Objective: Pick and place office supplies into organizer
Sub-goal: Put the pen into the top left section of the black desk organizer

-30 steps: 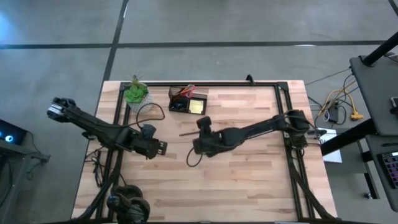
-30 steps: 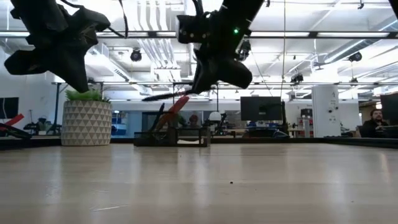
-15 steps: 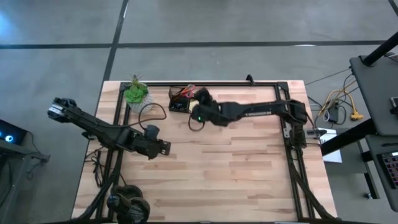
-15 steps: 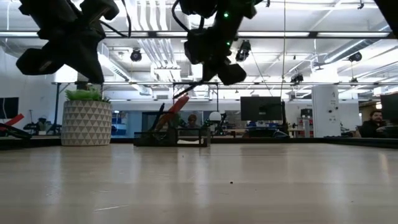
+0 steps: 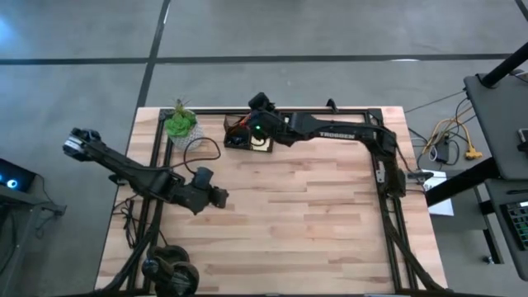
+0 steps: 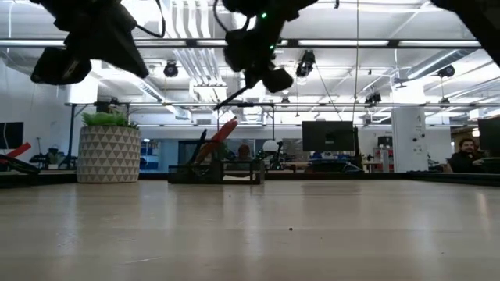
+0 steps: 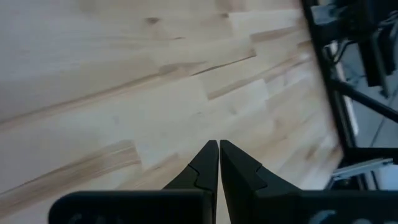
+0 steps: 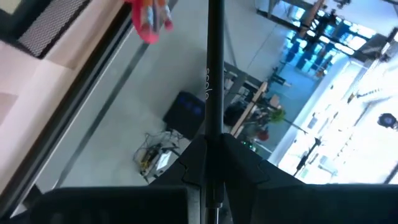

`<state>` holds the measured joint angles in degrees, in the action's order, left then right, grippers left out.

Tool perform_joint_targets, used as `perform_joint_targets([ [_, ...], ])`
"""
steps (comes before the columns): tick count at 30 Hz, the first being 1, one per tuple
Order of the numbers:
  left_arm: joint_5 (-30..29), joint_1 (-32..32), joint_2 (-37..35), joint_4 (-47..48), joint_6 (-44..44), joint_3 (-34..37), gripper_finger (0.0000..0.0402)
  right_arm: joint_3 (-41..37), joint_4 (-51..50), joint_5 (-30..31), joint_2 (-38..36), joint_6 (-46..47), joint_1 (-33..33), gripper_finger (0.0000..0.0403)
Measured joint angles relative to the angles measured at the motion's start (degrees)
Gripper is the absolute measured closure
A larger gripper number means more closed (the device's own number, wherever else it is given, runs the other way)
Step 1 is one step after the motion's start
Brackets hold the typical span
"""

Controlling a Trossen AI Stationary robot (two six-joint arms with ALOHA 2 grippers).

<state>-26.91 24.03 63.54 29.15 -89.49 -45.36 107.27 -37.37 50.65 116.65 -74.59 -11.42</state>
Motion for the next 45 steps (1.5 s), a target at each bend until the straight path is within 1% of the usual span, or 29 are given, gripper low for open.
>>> perform_joint_targets([
  [6, -0.7, 2.0, -1.1, -3.4, 1.4, -0.1, 0.0402, 9.8, -0.1, -1.3, 7.9, -1.0, -0.8, 0.0376],
  [9, -1.4, 4.2, -2.3, -5.9, 1.8, -0.1, 0.0402, 14.5, -3.0, -1.7, 11.2, -0.7, -1.9, 0.0375],
  [12, -4.9, 7.5, -3.9, -7.1, 2.1, -0.3, 0.0402, 18.3, -6.6, -2.5, 13.7, -0.2, -3.1, 0.0375],
  [16, -10.0, 11.7, -6.5, -11.2, 5.8, -0.3, 0.0402, 21.5, -10.9, -3.2, 16.0, -0.2, -3.5, 0.0375],
  [22, -15.3, 13.5, -10.2, -12.7, 11.0, -0.3, 0.0402, 21.5, -11.5, -3.8, 17.3, -2.0, -3.3, 0.0374],
  [30, -17.6, 13.5, -12.9, -12.7, 16.9, -0.1, 0.0402, 18.9, -11.1, -4.0, 17.3, -3.8, -1.8, 0.0374],
  [36, -17.6, 13.5, -11.5, -12.9, 18.3, 0.0, 0.0402, 18.9, -7.7, -4.2, 18.9, -5.4, -0.7, 0.0374],
  [41, -17.5, 13.8, -9.2, -15.3, 18.3, 0.0, 0.0402, 19.1, -6.2, -4.0, 21.0, -6.1, -0.6, 0.0374],
  [45, -17.4, 14.4, -8.1, -15.9, 18.3, 0.0, 0.0402, 19.0, -2.7, -4.3, 22.0, -6.2, -0.2, 0.0371],
])
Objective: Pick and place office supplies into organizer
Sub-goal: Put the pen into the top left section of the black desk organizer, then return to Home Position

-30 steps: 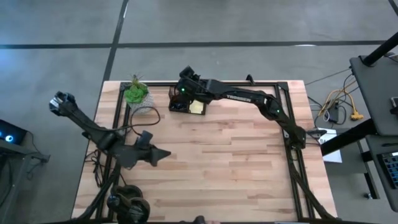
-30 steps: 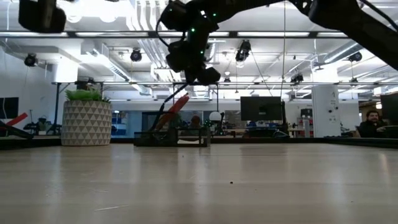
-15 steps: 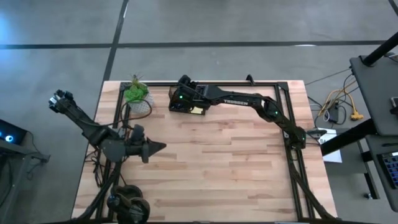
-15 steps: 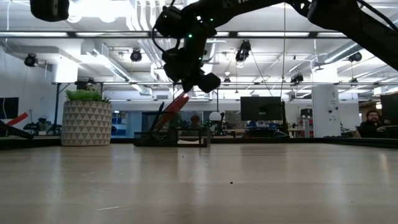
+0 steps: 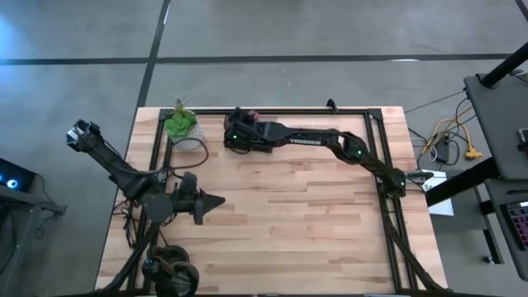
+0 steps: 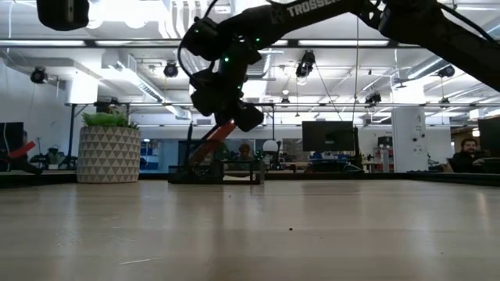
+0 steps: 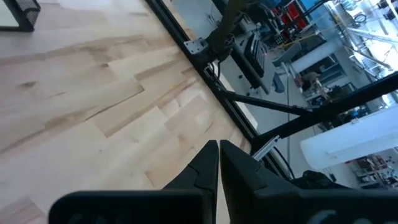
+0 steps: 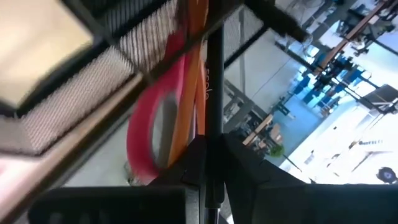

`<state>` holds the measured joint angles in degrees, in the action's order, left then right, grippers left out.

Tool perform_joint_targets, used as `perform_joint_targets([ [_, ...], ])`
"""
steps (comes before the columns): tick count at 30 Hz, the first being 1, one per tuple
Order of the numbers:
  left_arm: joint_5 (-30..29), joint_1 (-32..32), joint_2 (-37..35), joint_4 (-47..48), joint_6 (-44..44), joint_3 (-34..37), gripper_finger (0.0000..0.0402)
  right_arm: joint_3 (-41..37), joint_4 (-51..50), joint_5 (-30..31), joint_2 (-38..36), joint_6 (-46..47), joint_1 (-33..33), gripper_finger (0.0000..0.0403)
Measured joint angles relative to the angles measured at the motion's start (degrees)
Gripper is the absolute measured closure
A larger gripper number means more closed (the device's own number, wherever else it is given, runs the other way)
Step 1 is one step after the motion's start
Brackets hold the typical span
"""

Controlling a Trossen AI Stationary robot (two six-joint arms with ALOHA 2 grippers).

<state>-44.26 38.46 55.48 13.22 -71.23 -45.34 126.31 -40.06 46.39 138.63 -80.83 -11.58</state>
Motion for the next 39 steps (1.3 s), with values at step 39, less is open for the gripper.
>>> perform_joint_targets([
  [39, -5.3, 5.6, 0.2, -22.4, 8.4, 0.0, 0.0402, -0.1, -10.9, 2.1, -17.0, 53.7, 5.3, 0.0263],
])
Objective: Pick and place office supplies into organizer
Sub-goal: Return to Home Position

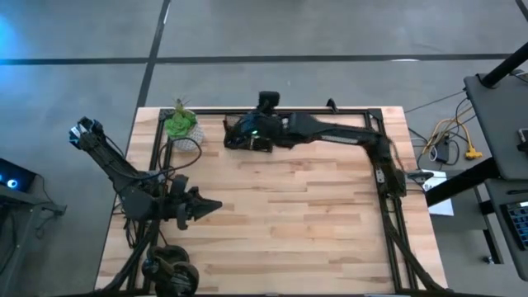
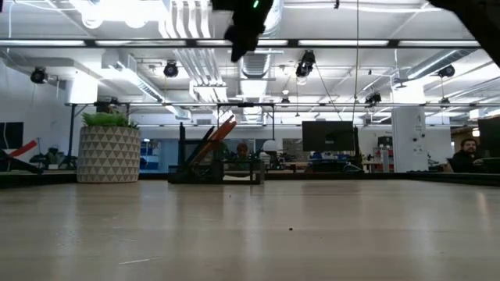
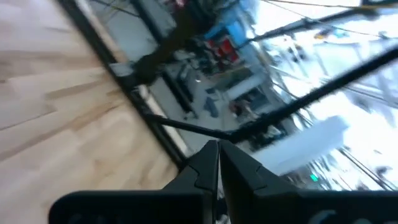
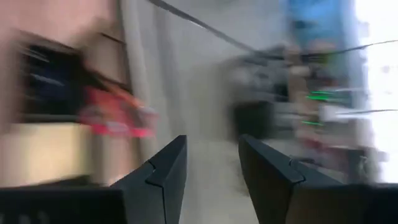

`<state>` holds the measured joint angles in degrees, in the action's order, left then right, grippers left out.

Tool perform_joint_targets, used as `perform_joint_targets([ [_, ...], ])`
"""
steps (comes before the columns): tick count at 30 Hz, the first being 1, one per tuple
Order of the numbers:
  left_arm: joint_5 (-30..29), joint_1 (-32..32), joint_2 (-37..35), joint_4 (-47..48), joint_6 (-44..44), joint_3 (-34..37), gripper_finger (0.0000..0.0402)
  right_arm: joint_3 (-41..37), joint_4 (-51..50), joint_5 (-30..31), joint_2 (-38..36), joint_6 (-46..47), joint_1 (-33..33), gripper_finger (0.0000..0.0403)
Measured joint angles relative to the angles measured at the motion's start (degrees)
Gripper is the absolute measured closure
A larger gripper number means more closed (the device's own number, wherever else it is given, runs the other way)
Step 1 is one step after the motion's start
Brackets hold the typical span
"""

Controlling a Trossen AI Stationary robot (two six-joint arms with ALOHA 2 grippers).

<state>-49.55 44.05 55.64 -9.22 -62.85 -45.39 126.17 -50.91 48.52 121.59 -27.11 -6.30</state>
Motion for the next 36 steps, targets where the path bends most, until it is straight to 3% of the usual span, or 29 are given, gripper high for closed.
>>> perform_joint_targets([
  [5, 9.9, 0.2, -1.0, -6.7, 11.6, 0.0, 0.0402, -0.2, -8.1, -31.2, -8.1, 18.6, 0.4, 0.0273],
  [8, 10.7, -0.4, -2.2, -7.3, 15.2, 0.0, 0.0402, -2.3, -9.2, -40.2, -12.0, 23.2, 0.9, 0.0279],
  [13, 11.9, -4.4, -4.7, -6.0, 22.8, 0.8, 0.0402, -10.4, -9.2, -38.7, -19.9, 28.3, 4.0, 0.028],
  [18, 20.2, -8.8, -6.0, -6.4, 33.6, 0.8, 0.0402, -21.5, -8.9, -38.1, -27.1, 37.6, 8.4, 0.028],
  [24, 29.0, -14.3, -8.3, -4.6, 39.4, 0.8, 0.0402, -28.1, -9.3, -38.5, -34.7, 53.1, 12.3, 0.028],
  [27, 29.8, -17.1, -9.4, 0.5, 41.2, 0.8, 0.0402, -29.1, -6.7, -39.0, -36.8, 65.6, 13.6, 0.028],
  [29, 29.3, -19.3, -9.3, 4.6, 40.6, 0.9, 0.0402, -29.2, -3.7, -39.6, -37.9, 70.2, 14.1, 0.028],
  [32, 23.5, -21.0, -8.5, 8.3, 34.2, 1.1, 0.0402, -29.0, 0.4, -40.2, -39.3, 62.1, 15.5, 0.028],
  [34, 23.6, -20.8, -8.8, 9.5, 28.3, 1.1, 0.0402, -28.3, 0.7, -41.0, -39.9, 58.7, 16.5, 0.028],
  [36, 27.6, -20.6, -8.7, 8.4, 23.9, 1.0, 0.0402, -27.7, 0.3, -41.6, -40.4, 58.2, 17.2, 0.028],
])
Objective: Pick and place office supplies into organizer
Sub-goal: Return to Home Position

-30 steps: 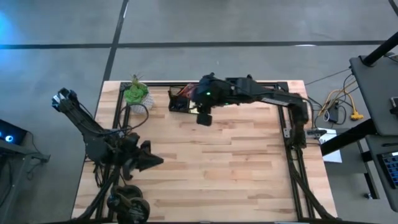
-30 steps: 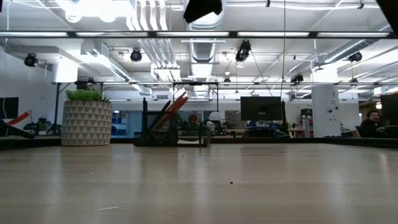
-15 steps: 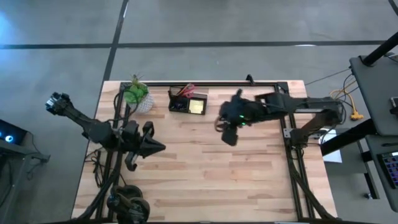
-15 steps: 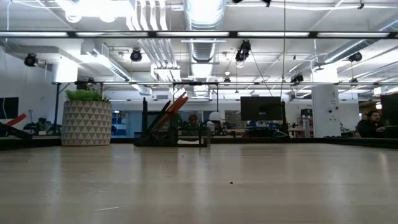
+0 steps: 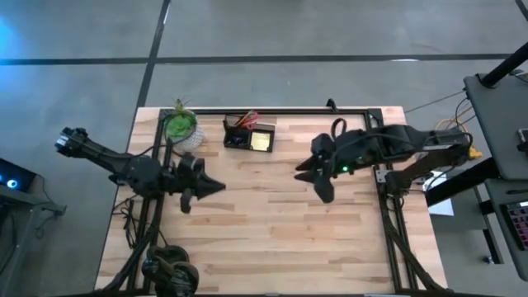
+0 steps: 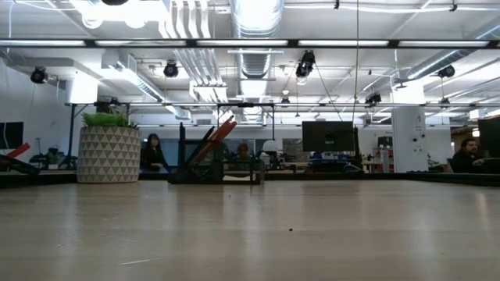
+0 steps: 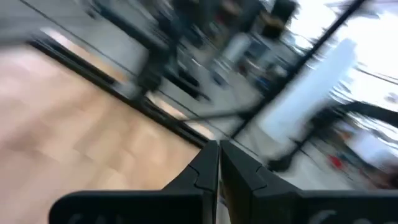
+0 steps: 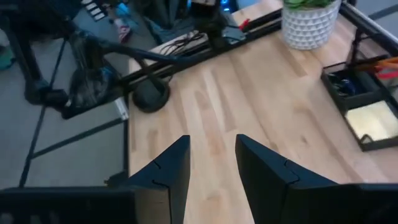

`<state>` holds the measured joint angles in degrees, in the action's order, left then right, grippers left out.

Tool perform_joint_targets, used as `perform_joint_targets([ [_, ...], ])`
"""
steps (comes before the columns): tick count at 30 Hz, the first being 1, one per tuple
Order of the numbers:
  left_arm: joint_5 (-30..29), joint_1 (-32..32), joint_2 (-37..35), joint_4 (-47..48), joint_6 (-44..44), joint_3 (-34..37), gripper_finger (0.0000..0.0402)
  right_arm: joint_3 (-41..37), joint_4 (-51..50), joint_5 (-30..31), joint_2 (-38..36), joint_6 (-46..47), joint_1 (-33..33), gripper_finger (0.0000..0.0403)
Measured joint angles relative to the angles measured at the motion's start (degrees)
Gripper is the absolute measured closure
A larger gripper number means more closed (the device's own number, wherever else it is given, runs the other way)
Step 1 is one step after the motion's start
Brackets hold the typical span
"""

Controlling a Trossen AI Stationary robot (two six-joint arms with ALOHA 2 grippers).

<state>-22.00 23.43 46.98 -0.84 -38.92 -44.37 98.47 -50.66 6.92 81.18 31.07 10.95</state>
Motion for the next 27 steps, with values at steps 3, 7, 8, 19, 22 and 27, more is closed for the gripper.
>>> perform_joint_targets([
  [3, 8.4, 0.0, 1.2, -3.2, 2.0, 0.0, 0.0402, 0.6, -1.1, -1.4, -1.3, 0.7, 0.3, 0.028],
  [7, 15.5, -0.6, 2.6, -8.8, 10.4, 0.0, 0.0402, -0.3, -0.3, -5.7, -3.3, 0.7, 1.1, 0.028],
  [8, 15.5, -1.3, 2.9, -8.7, 10.7, 0.2, 0.0402, -0.9, -0.4, -5.8, -3.8, 0.6, 1.4, 0.028],
  [19, 17.2, -6.3, -3.2, -42.1, 10.9, 23.6, 0.0402, -26.0, 15.8, -5.7, -20.8, 2.4, 3.0, 0.028],
  [22, 17.4, -8.2, -8.7, -40.5, 10.8, 28.1, 0.0402, -32.8, 23.2, -5.2, -26.7, -1.0, 2.6, 0.028],
  [27, 17.4, -9.9, -17.9, -30.0, 7.8, 31.7, 0.0402, -42.7, 30.2, -5.5, -34.5, -4.1, 1.3, 0.028],
])
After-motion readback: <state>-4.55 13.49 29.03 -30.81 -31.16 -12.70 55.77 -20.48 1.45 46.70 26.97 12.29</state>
